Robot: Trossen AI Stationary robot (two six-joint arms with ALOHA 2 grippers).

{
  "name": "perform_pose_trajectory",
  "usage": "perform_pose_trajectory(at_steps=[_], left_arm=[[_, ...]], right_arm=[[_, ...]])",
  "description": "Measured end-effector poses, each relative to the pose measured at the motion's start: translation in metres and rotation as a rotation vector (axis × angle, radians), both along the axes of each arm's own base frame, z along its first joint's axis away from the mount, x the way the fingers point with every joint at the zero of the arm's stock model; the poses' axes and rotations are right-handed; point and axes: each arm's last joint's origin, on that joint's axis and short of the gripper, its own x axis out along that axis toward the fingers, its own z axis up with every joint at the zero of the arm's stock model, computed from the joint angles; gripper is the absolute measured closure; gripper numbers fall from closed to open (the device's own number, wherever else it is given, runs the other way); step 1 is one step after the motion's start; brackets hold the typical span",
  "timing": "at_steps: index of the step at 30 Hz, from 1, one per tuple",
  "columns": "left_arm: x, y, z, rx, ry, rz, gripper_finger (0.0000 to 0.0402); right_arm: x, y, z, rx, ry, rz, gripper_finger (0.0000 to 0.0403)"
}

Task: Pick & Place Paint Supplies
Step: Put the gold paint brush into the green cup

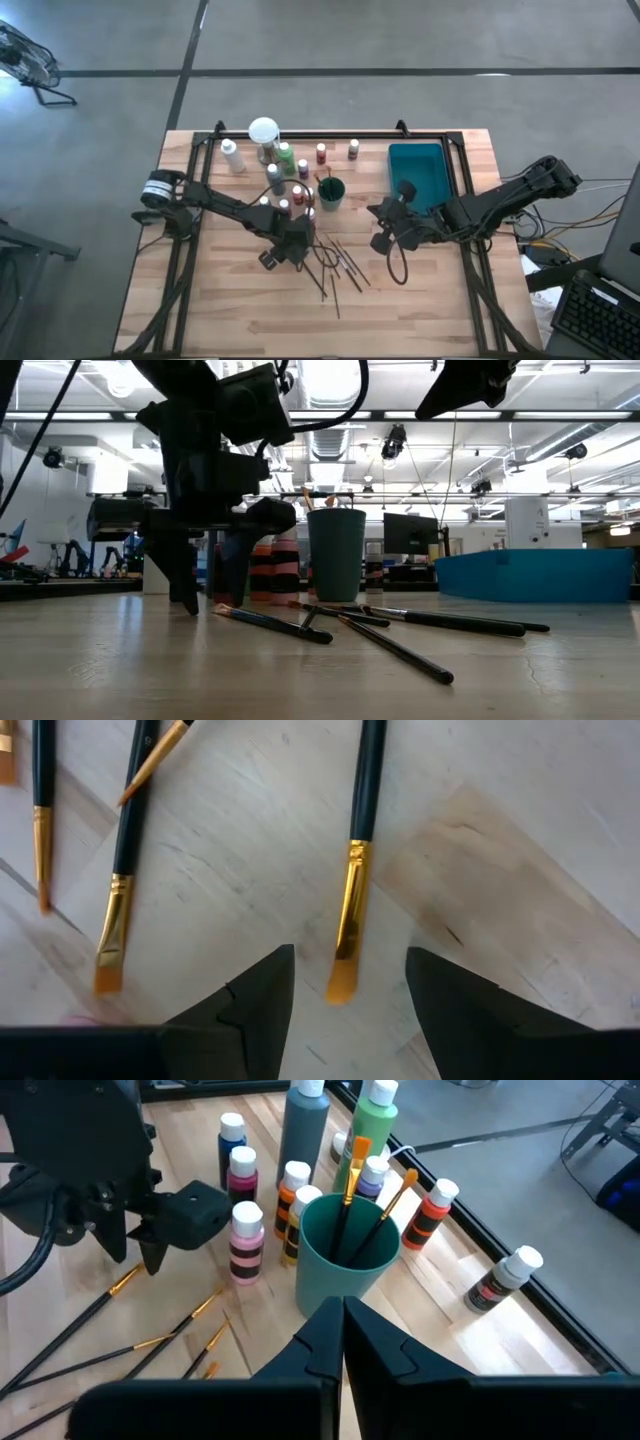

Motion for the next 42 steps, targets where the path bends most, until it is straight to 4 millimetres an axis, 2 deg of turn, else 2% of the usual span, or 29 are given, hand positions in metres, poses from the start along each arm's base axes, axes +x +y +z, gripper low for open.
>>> perform_pose_trajectory(at_steps=[13, 22, 33, 42], left_arm=[[0.001, 0.017, 0.000, -0.085, 0.049, 0.038, 0.0200], [0.001, 0.017, 0.000, -0.089, 0.052, 0.035, 0.0204], [0.000, 0.017, 0.000, -0.109, 0.062, 0.054, 0.0294], [0.001, 0.017, 0.000, -0.115, 0.048, 0.059, 0.0349]], right_arm=[[0.000, 0.000, 0.000, 0.001, 0.000, 0.001, 0.0394], [0.000, 0.000, 0.000, -0.001, 0.001, 0.003, 0.0394], [0.000, 0.000, 0.000, -0.001, 0.001, 0.003, 0.0394], [0.000, 0.000, 0.000, -0.004, 0.003, 0.005, 0.0394]])
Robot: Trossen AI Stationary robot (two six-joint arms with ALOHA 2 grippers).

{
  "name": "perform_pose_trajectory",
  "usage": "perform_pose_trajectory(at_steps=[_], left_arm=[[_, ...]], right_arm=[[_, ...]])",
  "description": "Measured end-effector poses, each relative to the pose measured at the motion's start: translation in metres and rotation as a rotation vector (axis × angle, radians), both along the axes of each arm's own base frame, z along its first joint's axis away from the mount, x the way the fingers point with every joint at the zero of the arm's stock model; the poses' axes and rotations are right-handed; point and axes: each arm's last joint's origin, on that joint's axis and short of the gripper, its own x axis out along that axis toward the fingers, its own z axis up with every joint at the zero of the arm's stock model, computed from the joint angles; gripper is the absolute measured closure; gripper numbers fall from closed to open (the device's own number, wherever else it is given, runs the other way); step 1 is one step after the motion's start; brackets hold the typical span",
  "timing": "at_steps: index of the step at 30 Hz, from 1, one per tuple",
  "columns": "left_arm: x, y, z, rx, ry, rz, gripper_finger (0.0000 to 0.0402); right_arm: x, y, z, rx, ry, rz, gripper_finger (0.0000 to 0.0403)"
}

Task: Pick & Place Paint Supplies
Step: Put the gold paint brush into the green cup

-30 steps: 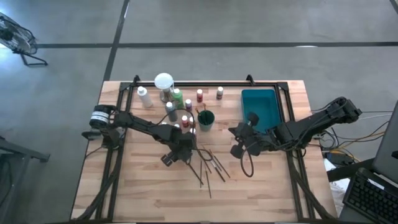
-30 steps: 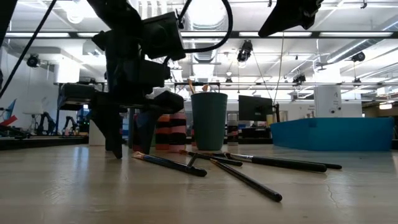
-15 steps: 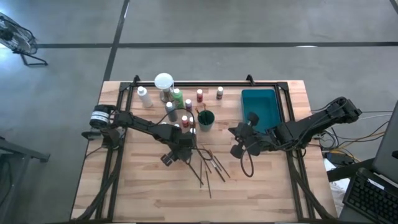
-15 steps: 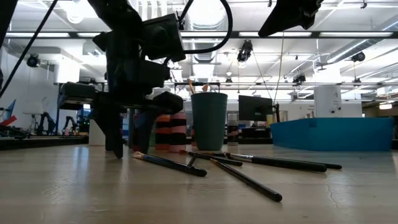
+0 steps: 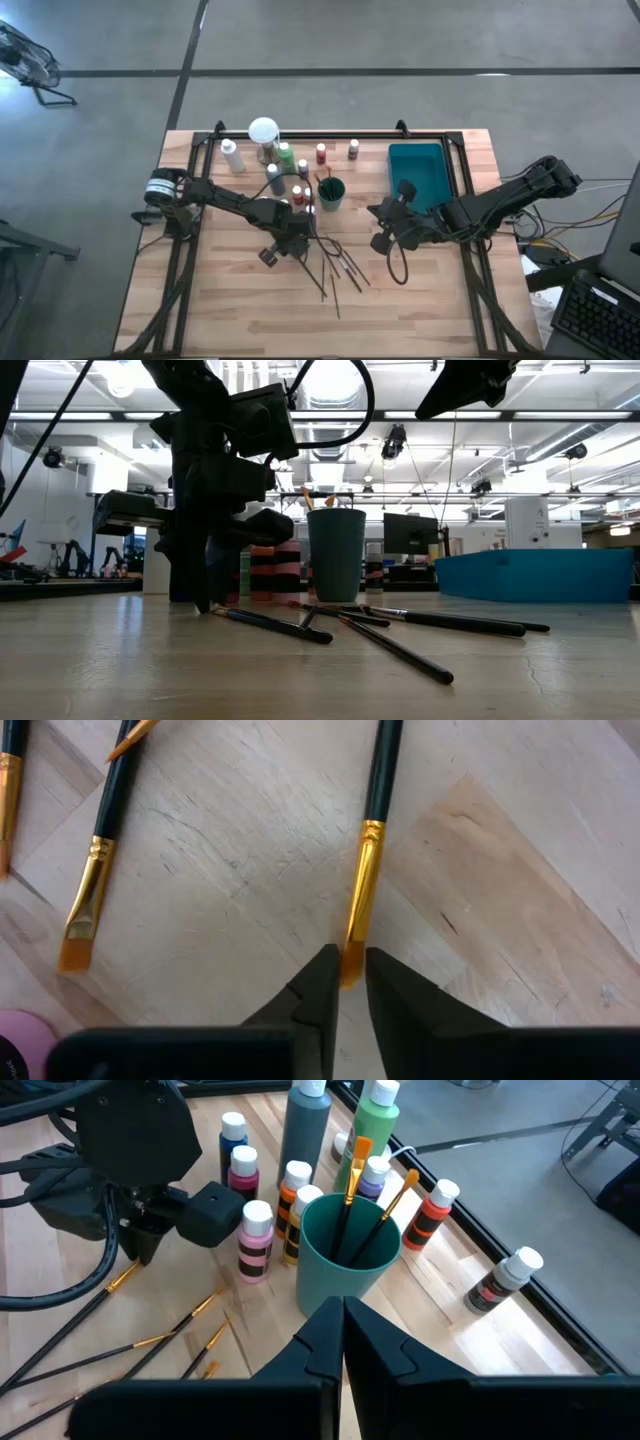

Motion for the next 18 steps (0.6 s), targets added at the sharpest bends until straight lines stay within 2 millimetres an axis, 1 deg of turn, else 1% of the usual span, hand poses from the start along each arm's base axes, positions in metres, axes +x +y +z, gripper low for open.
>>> perform_pose_trajectory(at_steps=[7, 13, 18], left_arm=[[0.0003, -0.0001, 0.0001, -0.004, -0.003, -0.001, 0.0394], [-0.0001, -0.0001, 0.0009, -0.003, -0.004, -0.001, 0.0397], [-0.0052, 0.0010, 0.0081, 0.037, 0.012, 0.032, 0.0399]], right_arm=[[0.0000, 0.0000, 0.0000, -0.001, 0.001, 0.001, 0.0394], [0.0000, 0.0000, 0.0000, -0.003, 0.002, 0.002, 0.0394], [0.0000, 0.0000, 0.0000, -0.004, 0.003, 0.002, 0.0394]])
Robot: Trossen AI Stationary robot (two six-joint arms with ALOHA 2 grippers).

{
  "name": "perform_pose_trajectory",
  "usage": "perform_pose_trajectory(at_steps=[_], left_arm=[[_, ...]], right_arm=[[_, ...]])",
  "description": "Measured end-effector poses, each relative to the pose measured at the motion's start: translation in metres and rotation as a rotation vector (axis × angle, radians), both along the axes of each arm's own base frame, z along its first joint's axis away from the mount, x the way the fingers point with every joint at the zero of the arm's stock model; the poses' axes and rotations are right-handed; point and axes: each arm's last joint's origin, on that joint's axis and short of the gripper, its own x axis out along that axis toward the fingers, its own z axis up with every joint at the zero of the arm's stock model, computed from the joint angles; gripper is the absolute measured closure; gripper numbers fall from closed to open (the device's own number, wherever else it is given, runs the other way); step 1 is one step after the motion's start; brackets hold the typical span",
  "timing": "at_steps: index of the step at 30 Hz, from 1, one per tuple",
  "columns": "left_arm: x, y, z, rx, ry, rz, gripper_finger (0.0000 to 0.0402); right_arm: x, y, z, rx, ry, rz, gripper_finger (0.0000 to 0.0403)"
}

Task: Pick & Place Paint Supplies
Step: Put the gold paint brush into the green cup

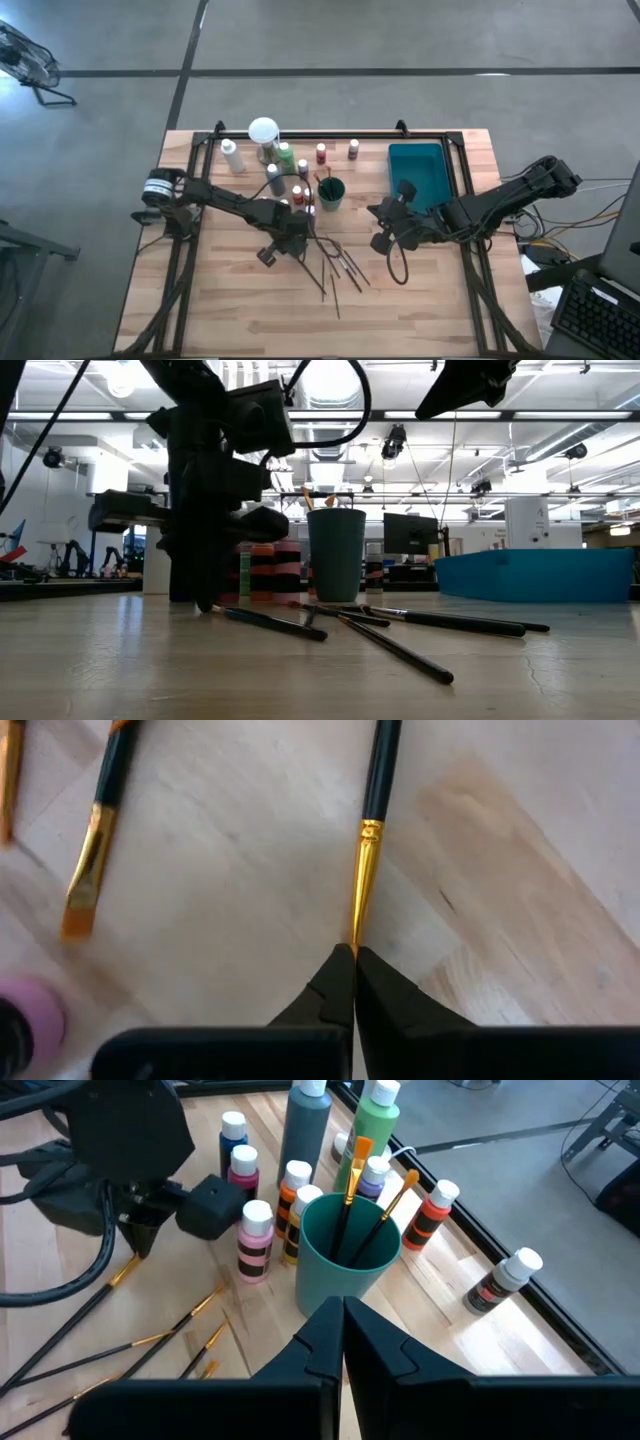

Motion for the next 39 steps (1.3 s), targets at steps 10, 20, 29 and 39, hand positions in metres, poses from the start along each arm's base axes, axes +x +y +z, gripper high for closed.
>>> perform_pose_trajectory(at_steps=[10, 20, 29, 39], left_arm=[[0.002, 0.001, 0.031, -0.007, 0.014, 0.049, 0.0400], [-0.009, 0.003, 0.051, 0.061, 0.100, 0.091, 0.0401], [-0.012, 0.010, 0.086, 0.240, 0.149, 0.134, 0.0401], [-0.015, 0.016, 0.145, 0.543, -0.047, 0.176, 0.0401]], right_arm=[[0.000, 0.000, 0.000, -0.004, 0.004, 0.003, 0.0394], [0.000, 0.001, -0.002, 0.056, -0.003, 0.009, 0.0394], [0.008, 0.007, -0.011, 0.168, -0.019, 0.041, 0.0394], [0.035, 0.014, -0.020, 0.140, -0.058, 0.183, 0.0362]])
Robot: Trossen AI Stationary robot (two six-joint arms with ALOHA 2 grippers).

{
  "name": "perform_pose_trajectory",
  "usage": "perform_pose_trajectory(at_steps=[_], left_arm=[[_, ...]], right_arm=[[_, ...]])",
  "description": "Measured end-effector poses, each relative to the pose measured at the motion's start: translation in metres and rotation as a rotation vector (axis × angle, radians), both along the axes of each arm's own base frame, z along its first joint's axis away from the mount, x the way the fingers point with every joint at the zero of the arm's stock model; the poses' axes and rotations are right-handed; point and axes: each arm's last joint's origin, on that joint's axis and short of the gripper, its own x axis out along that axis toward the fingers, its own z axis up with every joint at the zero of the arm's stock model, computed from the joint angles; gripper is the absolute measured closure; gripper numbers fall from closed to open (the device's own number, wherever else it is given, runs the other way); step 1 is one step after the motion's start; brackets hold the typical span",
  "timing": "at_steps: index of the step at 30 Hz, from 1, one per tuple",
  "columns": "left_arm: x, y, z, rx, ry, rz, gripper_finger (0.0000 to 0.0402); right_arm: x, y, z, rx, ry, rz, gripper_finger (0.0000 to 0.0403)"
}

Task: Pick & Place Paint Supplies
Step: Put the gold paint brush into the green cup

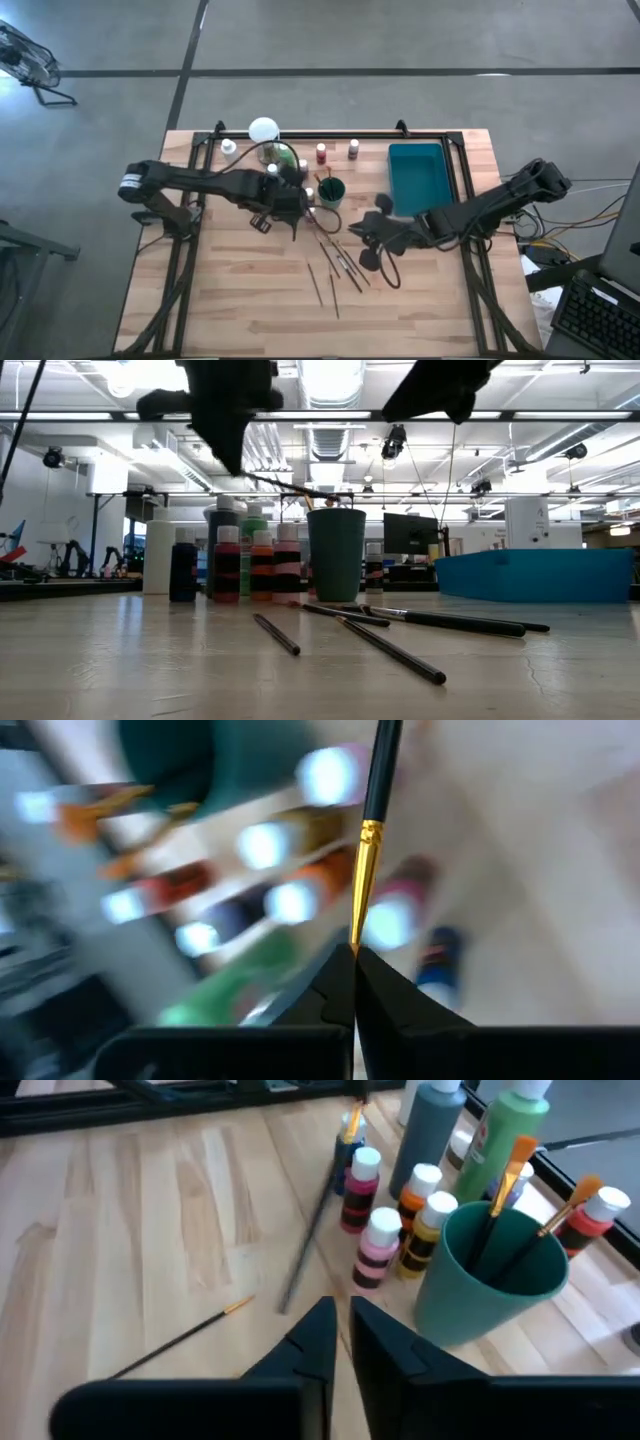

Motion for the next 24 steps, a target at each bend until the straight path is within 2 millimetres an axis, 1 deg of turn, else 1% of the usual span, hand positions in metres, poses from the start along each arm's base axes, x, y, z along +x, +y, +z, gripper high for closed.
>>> perform_pose_trajectory(at_steps=[3, 5, 9, 13, 16, 20, 24], left_arm=[[-0.006, -0.004, 0.014, 0.178, -0.048, -0.033, 0.0401], [-0.008, -0.010, 0.021, 0.262, -0.083, -0.070, 0.0401], [-0.007, -0.025, 0.023, 0.346, -0.120, -0.163, 0.0401], [-0.007, -0.042, 0.020, 0.500, -0.114, -0.261, 0.0401], [-0.006, -0.052, 0.016, 0.634, -0.089, -0.318, 0.0401], [-0.004, -0.063, 0.012, 0.803, -0.064, -0.356, 0.0401], [-0.002, -0.073, 0.013, 0.906, -0.046, -0.390, 0.0401]], right_arm=[[0.001, -0.007, 0.005, 0.020, -0.022, 0.008, 0.0332], [0.000, -0.014, 0.010, 0.051, -0.036, 0.018, 0.0311], [0.002, -0.030, 0.016, 0.104, -0.051, 0.062, 0.0270], [0.007, -0.045, 0.021, 0.185, -0.096, 0.159, 0.0236], [0.010, -0.055, 0.024, 0.225, -0.122, 0.215, 0.0218], [0.012, -0.065, 0.025, 0.222, -0.136, 0.201, 0.0206], [0.013, -0.073, 0.026, 0.248, -0.151, 0.202, 0.0202]])
